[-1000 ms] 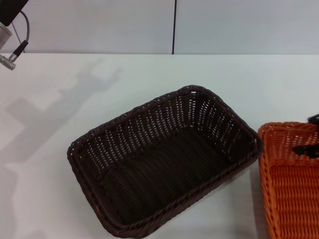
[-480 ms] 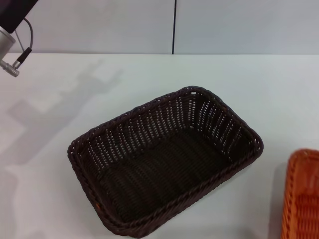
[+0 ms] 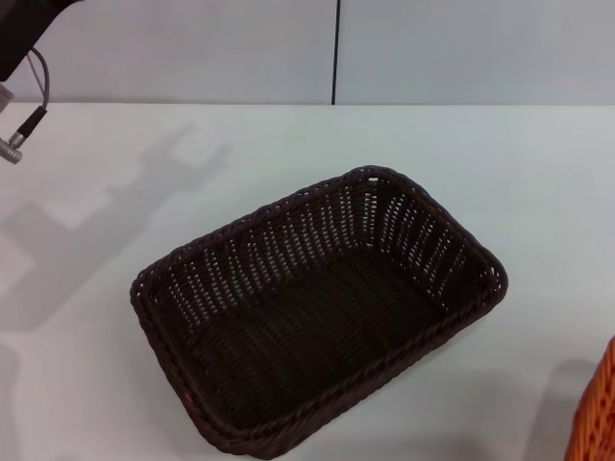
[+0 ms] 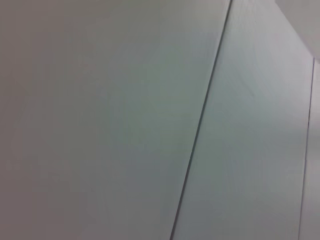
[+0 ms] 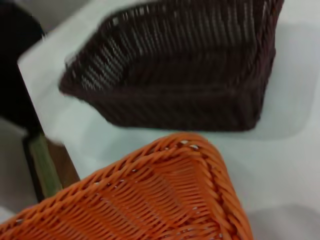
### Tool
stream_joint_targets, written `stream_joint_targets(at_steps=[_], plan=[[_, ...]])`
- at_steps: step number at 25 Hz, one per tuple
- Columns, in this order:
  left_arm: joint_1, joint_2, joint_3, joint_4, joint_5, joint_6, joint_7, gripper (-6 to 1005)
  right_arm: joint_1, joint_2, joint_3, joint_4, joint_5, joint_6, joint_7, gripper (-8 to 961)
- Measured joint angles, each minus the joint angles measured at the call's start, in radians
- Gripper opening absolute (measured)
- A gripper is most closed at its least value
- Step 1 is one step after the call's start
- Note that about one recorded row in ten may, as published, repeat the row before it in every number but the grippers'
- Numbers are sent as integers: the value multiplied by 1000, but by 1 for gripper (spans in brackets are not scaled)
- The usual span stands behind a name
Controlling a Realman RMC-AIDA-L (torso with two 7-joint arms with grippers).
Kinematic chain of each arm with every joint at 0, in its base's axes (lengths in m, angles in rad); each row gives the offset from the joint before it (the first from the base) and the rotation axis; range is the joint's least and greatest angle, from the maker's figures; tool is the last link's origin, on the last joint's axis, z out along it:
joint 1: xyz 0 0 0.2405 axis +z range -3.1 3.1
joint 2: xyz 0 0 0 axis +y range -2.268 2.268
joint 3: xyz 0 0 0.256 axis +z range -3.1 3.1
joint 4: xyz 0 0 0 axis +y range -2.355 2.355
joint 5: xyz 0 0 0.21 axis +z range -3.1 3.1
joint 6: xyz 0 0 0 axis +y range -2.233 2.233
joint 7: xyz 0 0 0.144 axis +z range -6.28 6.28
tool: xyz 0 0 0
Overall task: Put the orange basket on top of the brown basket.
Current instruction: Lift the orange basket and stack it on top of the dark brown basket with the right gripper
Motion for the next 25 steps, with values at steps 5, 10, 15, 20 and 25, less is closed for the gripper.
stream_joint_targets(at_steps=[5,10,15,20,25], plan=[[3,1,1,6,5,-8,2,827,-59,7,103,20,116,-50,2,140],[6,3,9,0,8,-11,3,827,-120,22,140,48,301,-59,35,141],[10,3,26,-1,8,-13,6,827,-152,67,173,96,521,-58,111,142],[7,2,48,-1,8,-13,7,827,-152,137,171,108,665,-45,126,143],[-7,0,56,-1,8,-11,7,827,-116,213,175,143,701,-7,95,144]])
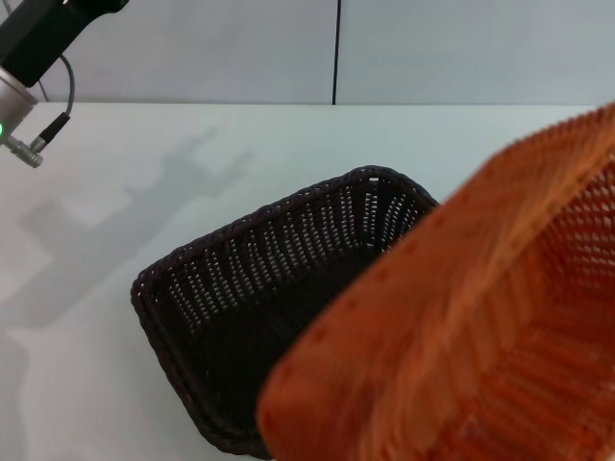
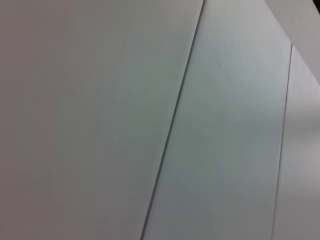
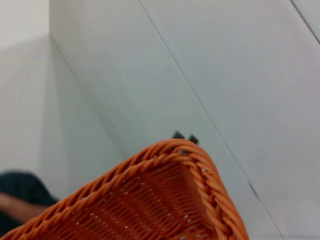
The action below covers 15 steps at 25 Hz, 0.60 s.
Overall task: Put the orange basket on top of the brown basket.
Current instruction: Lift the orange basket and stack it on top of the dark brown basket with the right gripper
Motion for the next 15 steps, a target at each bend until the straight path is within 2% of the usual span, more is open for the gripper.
stream_joint_targets(at_steps=[2,3,15], plan=[[-5,-1,4,0,0,2,0,827,11,15,-3,60,29,32,-22,145],[-6,-1,6,0,-1,2,0,827,23,23,-14,139,52,80,-60,145],[-19,-4,2,4,-7,7,10,827,44,39,-27,351,125,233,-221,148]])
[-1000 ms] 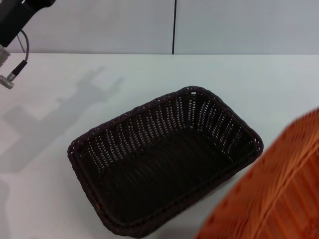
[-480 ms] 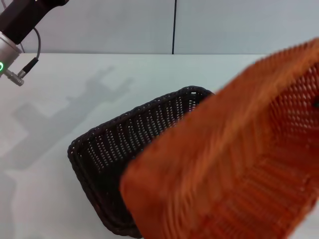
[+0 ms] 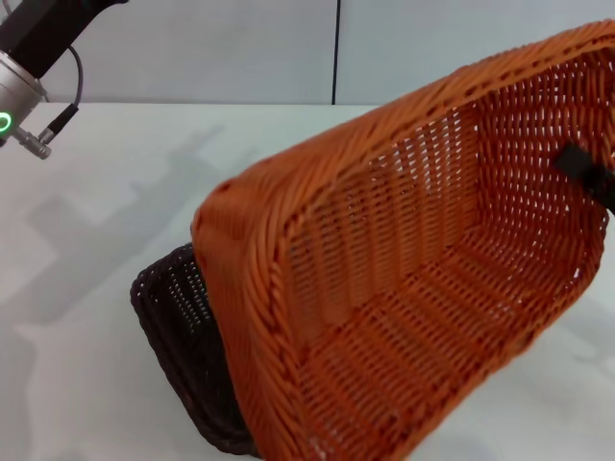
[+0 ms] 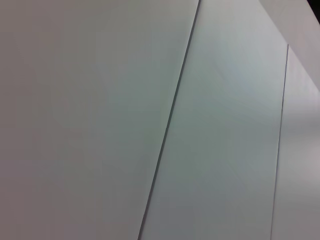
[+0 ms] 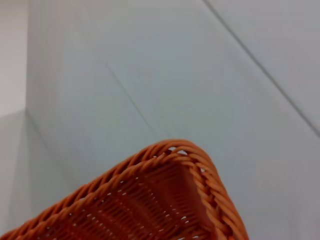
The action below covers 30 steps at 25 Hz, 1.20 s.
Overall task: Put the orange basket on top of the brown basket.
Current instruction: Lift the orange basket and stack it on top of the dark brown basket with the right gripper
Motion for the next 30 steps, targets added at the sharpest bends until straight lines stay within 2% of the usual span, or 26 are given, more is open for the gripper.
stream_joint_targets(at_steps=[8,23,30], plan=[[0,0,4,4,0,0,0,827,0,3,-5,162,50,121,-129,150],[-2,-1,5,7,0,2,0,827,34,2,-95,190,30,213,-98,153],[1,-1,-3,8,0,2,0,827,35,1,-114,186,29,222,-87,267]])
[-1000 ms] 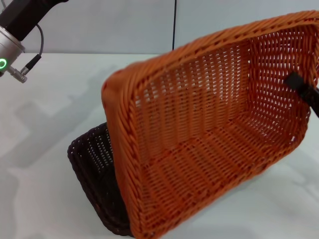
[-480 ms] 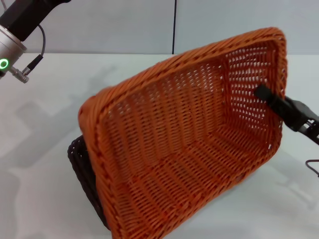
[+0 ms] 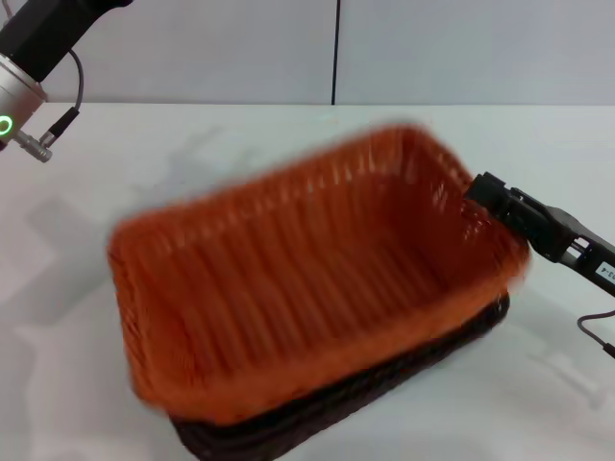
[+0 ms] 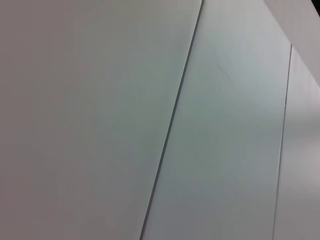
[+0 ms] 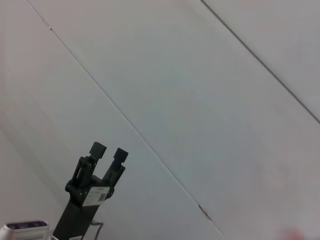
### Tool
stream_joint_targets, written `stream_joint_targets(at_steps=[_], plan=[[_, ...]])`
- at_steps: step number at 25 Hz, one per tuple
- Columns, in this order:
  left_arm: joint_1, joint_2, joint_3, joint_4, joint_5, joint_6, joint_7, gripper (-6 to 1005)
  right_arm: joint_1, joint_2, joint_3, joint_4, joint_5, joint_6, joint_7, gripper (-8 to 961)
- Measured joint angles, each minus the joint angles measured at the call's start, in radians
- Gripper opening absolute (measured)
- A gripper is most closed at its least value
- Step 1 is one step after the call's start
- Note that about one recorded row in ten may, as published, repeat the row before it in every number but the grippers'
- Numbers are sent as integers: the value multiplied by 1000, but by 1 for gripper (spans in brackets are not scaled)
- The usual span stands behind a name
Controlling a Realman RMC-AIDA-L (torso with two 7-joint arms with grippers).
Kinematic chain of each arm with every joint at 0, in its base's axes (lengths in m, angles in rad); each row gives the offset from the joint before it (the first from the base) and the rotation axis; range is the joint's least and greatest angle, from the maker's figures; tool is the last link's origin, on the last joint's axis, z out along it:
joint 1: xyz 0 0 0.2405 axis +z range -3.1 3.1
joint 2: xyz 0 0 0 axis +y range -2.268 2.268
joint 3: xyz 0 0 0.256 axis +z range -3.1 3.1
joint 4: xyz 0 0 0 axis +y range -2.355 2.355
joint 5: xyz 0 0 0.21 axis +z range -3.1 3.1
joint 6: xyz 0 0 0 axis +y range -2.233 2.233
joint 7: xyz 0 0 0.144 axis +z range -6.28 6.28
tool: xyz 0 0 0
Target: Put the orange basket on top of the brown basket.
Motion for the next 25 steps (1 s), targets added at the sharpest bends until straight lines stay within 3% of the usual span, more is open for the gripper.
stream_joint_targets(at_steps=[5,10,19,25], plan=[[1,1,-3,0,0,0,0,827,-5,-2,1,-18,1,-9,3,348],[3,1,-12,0,-1,0,0,827,-18,-3,12,-75,24,-24,8,545],[32,1,-13,-5,-52,-6,2,827,-81,-6,14,-274,186,0,40,545],[52,5,-38,-2,-116,-2,30,827,-94,-23,32,-374,319,136,-46,546]])
